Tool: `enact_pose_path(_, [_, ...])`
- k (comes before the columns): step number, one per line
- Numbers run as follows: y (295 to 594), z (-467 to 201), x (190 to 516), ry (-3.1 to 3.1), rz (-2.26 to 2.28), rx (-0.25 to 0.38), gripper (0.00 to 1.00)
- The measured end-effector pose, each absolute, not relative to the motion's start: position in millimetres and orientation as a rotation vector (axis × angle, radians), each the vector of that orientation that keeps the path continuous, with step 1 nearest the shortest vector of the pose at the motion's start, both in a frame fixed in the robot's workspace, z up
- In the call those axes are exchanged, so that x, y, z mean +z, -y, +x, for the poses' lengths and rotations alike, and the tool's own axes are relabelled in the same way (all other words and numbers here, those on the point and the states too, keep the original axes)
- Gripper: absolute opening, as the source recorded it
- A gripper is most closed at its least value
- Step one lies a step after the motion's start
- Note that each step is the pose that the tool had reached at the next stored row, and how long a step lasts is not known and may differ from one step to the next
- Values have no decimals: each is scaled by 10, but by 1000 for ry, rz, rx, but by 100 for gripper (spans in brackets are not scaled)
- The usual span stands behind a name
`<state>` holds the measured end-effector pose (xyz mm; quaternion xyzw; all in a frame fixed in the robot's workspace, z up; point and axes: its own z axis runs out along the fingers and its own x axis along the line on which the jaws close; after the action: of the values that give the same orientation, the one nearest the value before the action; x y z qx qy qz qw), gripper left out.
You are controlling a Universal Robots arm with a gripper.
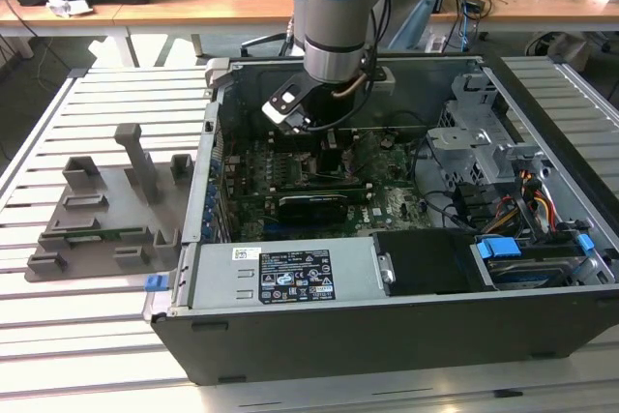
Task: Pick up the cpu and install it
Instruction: 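Place the cpu into insertion slot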
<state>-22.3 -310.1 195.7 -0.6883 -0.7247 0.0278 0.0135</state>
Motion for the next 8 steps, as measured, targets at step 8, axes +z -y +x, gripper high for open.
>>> enact_pose_path(8, [3095,-233,2011,2258,-2144,87,62])
